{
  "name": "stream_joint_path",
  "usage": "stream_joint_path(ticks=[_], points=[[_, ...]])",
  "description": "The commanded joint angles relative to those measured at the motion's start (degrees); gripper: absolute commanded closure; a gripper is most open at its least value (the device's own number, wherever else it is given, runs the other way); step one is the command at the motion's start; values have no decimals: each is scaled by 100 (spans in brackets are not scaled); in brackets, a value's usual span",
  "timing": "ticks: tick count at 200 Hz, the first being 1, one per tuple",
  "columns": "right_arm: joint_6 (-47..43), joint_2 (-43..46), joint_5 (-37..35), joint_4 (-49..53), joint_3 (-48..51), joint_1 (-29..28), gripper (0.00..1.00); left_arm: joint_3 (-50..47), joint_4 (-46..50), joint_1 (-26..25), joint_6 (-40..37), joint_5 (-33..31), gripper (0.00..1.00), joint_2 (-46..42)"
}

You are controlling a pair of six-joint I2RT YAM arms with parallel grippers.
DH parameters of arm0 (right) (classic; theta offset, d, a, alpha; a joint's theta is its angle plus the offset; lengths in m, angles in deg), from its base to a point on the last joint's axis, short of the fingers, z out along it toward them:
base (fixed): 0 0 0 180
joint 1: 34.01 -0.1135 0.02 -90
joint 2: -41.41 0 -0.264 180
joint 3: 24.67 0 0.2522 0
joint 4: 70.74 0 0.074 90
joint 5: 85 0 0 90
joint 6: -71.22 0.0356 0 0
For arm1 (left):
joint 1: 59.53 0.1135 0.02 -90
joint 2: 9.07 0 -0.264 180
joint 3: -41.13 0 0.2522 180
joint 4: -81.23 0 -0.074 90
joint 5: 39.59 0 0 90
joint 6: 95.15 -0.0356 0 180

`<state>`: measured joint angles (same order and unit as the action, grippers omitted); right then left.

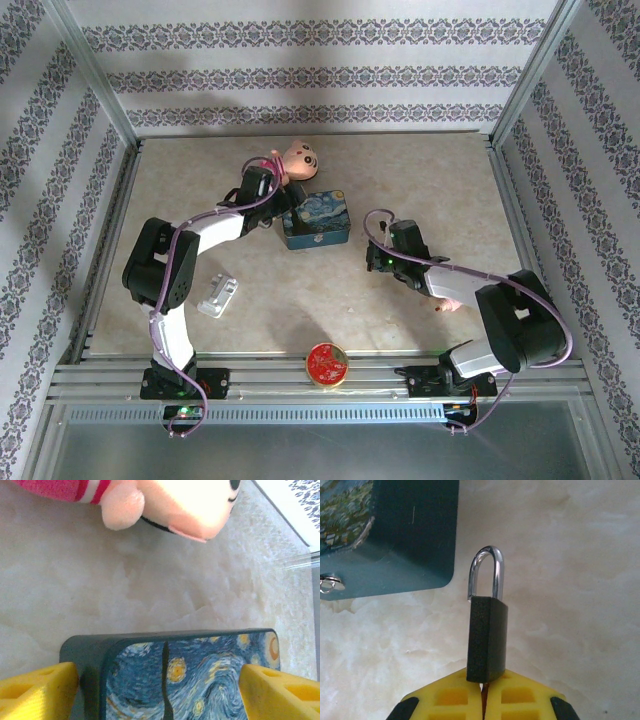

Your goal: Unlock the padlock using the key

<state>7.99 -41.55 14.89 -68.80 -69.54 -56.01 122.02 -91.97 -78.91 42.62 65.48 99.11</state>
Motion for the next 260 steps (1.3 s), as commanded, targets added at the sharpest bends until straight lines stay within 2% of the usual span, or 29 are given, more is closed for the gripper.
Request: stream_joint_path(ticks=[1, 51, 93, 154, 173, 213, 231, 260], points=[[119, -104, -148, -101, -182, 102, 100, 215, -210, 118, -117, 127, 16, 41], [655, -152, -796, 140, -203, 170, 100, 102, -139, 258, -158, 115, 11, -266], [765, -283, -779, 407, -314, 239, 100, -240, -39, 422, -206, 99, 0, -812], [813, -591, -673, 712, -386, 396, 91, -1168, 234, 693, -299, -23, 1, -1982], [813, -667, -649, 780, -404, 431, 85, -1497, 370, 822, -401, -172, 1, -2463], [669, -382, -726, 1116, -456, 460, 67, -1949, 1101, 1162, -849, -598, 1, -3647], [602, 10, -879, 1449, -488, 481, 58, -2122, 1516, 1331, -1112, -995, 1, -4260], [432, 785, -1183, 2093, -592, 543, 52, -2363, 2097, 1489, -1707, -2038, 1, -5216]])
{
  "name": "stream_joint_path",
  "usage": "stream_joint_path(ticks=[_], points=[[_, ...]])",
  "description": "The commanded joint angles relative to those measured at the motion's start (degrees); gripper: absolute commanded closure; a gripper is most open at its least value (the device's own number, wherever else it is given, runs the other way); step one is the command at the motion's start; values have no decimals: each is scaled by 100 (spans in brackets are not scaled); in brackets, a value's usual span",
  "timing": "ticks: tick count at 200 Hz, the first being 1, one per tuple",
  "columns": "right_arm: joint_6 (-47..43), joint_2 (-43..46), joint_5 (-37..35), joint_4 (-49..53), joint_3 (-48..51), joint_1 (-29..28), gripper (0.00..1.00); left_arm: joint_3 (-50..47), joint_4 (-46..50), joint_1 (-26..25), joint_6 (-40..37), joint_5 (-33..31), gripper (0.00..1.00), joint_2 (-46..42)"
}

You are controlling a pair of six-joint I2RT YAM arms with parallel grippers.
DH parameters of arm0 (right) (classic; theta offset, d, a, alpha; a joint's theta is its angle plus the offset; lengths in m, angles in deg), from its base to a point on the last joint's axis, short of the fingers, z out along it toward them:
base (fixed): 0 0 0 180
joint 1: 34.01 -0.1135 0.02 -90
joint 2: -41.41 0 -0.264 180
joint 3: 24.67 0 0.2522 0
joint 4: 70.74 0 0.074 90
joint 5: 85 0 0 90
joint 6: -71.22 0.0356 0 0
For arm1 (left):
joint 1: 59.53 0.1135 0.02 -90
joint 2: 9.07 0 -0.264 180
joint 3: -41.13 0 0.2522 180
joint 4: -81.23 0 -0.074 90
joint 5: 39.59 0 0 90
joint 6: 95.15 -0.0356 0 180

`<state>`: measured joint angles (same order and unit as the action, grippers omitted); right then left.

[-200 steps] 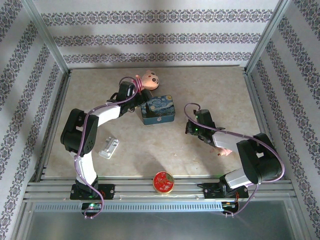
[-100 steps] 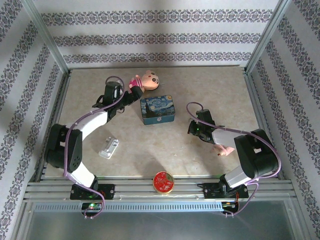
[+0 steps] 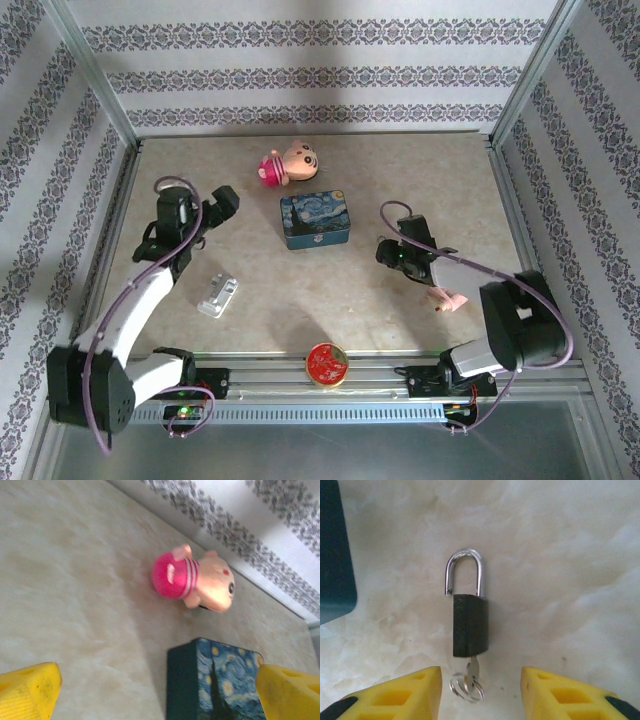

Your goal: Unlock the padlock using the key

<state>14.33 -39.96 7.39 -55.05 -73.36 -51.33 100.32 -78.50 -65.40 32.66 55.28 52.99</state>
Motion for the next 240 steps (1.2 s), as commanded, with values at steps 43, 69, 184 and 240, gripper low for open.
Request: stream_joint_path(ticks=[43, 69, 184, 240], points=[[-762, 1794, -1280, 1239, -287, 169, 40, -687, 694, 368, -1388, -2353, 1, -1426], [-1134, 2246, -1647, 1156, -227, 352, 18, -1108, 45, 569, -1571, -2348, 1, -1440], [-1581, 281, -2226, 2156, -1118, 338, 13, -1770, -1318, 1056, -1644, -1617, 1, -294], [-1752, -1042, -2392, 2781, -2037, -64, 12, -1853, -1455, 1144, -1695, -1495, 1, -300]])
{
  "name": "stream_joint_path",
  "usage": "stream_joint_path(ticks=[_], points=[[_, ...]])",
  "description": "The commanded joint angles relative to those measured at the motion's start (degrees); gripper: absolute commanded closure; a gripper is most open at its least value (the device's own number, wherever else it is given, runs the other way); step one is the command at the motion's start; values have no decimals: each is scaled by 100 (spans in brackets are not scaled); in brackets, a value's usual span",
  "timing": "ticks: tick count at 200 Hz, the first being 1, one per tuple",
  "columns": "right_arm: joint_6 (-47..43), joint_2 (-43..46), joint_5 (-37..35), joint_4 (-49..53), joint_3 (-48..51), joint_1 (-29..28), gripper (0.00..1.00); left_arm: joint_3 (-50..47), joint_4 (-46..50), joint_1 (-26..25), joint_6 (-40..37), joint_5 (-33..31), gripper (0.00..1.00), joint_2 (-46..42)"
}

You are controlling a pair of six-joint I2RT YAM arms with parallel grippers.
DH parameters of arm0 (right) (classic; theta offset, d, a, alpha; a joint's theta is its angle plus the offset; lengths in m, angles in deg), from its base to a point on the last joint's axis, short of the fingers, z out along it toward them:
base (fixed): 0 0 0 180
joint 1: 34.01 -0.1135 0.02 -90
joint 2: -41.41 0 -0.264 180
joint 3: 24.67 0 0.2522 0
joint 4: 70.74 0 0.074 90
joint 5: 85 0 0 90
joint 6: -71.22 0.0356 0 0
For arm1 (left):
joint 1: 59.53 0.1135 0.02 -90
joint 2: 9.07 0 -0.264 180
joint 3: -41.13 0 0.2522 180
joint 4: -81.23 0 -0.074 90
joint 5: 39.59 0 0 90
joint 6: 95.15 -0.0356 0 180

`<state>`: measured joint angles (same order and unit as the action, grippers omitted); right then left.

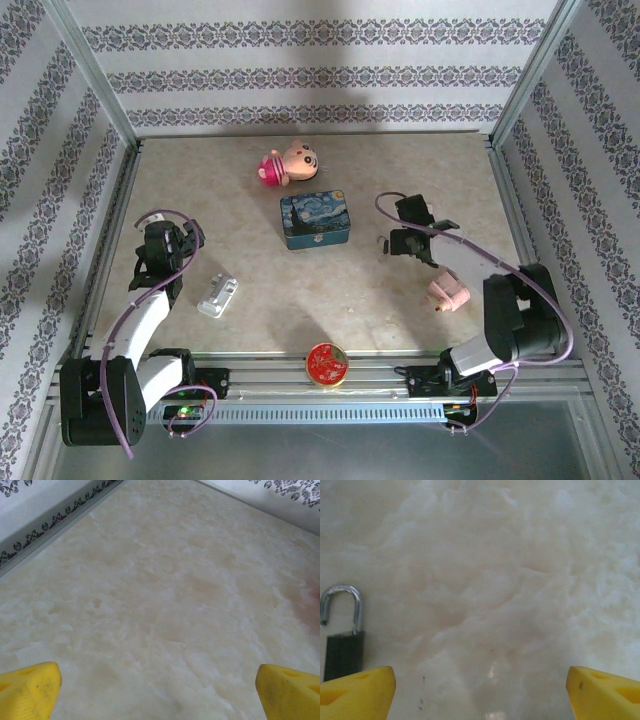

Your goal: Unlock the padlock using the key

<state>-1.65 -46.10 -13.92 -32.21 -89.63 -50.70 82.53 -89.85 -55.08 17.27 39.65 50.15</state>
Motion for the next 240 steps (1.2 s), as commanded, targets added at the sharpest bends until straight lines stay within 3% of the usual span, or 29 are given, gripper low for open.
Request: stream_joint_path(ticks=[1, 72, 157, 194, 240], points=[[-160, -449, -270, 504, -427, -135, 12, -74, -322, 115, -162, 67, 1, -20], [-293, -1274, -429, 737, -1190, -575, 11, -127, -469, 179, -229, 171, 1, -78], [-531, -1904, -362, 969, -1823, -619, 11, -155, -853, 188, -320, 271, 1, 192], [-438, -1102, -56, 374, -1319, -308, 9, -294, -1371, 188, -708, 742, 1, 125], [-617, 543, 177, -1156, 167, 398, 2, -839, -2622, 188, -1424, 1193, 1, 165]])
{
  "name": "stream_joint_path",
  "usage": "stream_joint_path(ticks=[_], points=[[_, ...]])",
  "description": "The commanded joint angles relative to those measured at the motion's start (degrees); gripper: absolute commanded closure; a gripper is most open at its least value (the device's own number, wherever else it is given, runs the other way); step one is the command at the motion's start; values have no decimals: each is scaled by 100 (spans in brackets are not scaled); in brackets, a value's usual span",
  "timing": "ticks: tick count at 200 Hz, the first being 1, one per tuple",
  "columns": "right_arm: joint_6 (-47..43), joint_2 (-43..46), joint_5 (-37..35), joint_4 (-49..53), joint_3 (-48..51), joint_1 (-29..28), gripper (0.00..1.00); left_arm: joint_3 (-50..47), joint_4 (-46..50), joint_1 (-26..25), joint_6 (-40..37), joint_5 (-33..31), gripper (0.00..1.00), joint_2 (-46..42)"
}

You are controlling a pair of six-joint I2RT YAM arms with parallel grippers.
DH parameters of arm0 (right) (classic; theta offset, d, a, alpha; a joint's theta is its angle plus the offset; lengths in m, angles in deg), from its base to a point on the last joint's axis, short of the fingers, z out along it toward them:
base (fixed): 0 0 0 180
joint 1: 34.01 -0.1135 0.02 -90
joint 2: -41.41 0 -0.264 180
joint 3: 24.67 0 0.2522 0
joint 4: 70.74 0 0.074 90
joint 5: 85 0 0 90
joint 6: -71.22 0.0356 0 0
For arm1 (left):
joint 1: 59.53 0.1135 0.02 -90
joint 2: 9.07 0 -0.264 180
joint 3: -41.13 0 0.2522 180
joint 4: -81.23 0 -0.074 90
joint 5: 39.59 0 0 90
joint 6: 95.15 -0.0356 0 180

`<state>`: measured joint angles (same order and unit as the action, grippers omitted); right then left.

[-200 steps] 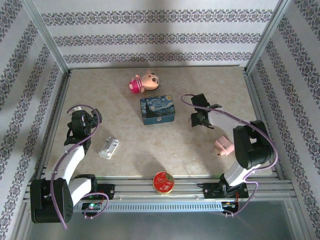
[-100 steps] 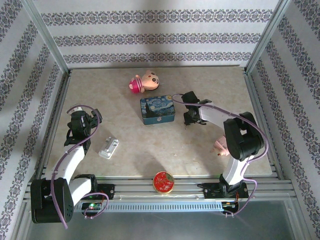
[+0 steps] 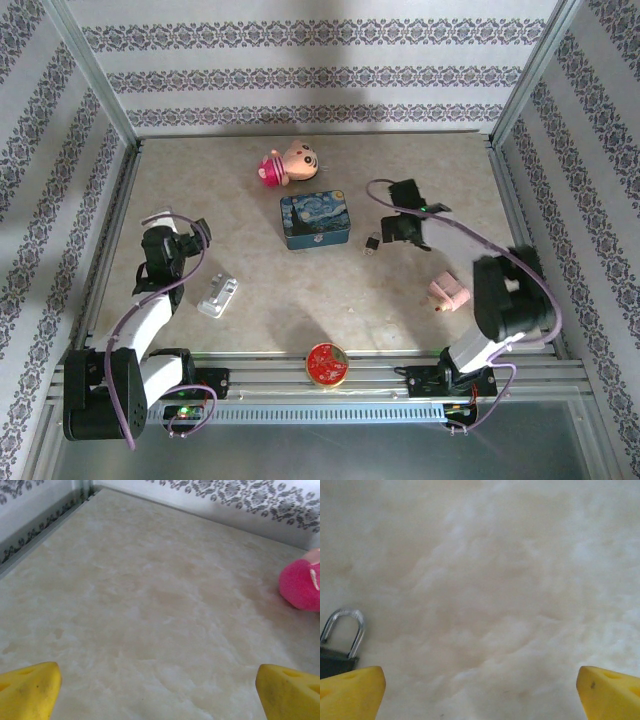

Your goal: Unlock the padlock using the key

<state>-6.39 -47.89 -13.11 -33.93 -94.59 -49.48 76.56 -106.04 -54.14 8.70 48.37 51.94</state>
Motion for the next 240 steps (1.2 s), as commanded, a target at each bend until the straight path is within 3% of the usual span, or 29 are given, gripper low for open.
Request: stream_joint_path(ticks=[1, 47, 87, 127, 154, 186, 193, 209, 240], points=[[-150, 757, 97, -1020, 683, 287, 2, -251, -1009, 98, -576, 333, 1, -8], [-388, 2116, 116, -2986, 2261, 1038, 2, -563, -2244, 94, -857, 567, 1, 688], [-979, 2452, 273, -5327, 3450, 1251, 2, -537, -3521, 85, -898, 1071, 1, 1914], [-1060, 2033, 773, -6427, 3878, 1456, 2, -163, -3525, 49, -1083, 1521, 1, 2709], [-763, 1351, 1532, -7270, 3927, 1704, 2, 337, -2591, -248, -1292, 975, 1, 2776], [-750, 153, 2281, -8133, 3720, 1836, 2, 335, -2633, -331, -1397, 965, 1, 2815], [-767, 43, 2348, -8390, 3743, 1811, 2, 249, -2817, -345, -1427, 1015, 1, 2848], [-781, 267, 2305, -7833, 3682, 1838, 2, -29, -3570, -341, -1481, 1337, 1, 3063], [-890, 184, 1906, -7849, 3682, 1658, 2, 4, -3405, -311, -1467, 1395, 1, 3008]])
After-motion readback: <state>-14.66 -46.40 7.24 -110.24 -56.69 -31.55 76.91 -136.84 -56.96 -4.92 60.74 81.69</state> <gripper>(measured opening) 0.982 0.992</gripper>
